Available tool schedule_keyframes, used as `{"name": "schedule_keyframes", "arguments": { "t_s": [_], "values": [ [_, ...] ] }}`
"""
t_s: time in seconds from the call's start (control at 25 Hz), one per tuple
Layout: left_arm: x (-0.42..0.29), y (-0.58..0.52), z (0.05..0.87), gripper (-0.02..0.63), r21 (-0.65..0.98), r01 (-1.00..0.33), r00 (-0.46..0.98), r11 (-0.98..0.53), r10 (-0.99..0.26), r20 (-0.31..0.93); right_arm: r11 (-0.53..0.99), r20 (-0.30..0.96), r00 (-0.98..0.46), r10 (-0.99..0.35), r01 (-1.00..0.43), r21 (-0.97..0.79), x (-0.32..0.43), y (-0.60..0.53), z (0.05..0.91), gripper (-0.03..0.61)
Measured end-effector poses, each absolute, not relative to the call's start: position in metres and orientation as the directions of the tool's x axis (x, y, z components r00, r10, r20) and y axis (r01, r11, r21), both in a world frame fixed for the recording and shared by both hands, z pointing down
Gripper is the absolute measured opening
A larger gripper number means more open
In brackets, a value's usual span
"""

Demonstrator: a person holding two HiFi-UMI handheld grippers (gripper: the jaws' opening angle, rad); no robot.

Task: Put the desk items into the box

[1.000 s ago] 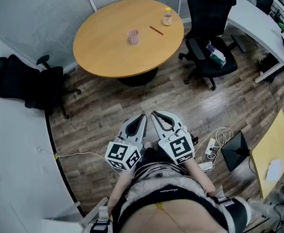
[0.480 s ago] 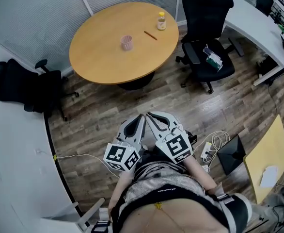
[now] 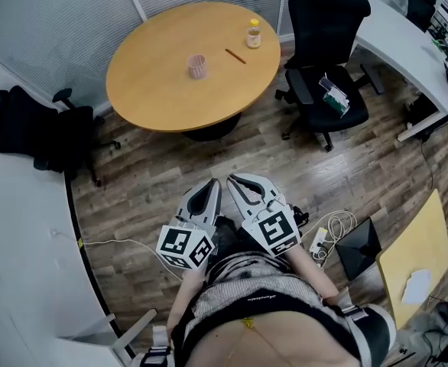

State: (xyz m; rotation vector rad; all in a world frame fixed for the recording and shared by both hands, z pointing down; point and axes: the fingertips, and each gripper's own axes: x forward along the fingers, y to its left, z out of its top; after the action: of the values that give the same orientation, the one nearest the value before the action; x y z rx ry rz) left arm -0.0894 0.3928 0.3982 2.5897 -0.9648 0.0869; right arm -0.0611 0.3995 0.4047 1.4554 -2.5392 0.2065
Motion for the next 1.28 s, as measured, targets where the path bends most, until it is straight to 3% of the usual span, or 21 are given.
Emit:
{"name": "schedule_keyframes", "arguments": {
  "t_s": [1.28],
  "values": [
    [-0.113, 0.209, 0.414, 0.018, 0.372, -0.517, 0.855, -0.771, -0.491, 0.168, 0.384, 0.263, -0.371, -0.891, -0.923, 0.001, -0.091, 0.211, 0.414, 0.031]
  ]
}}
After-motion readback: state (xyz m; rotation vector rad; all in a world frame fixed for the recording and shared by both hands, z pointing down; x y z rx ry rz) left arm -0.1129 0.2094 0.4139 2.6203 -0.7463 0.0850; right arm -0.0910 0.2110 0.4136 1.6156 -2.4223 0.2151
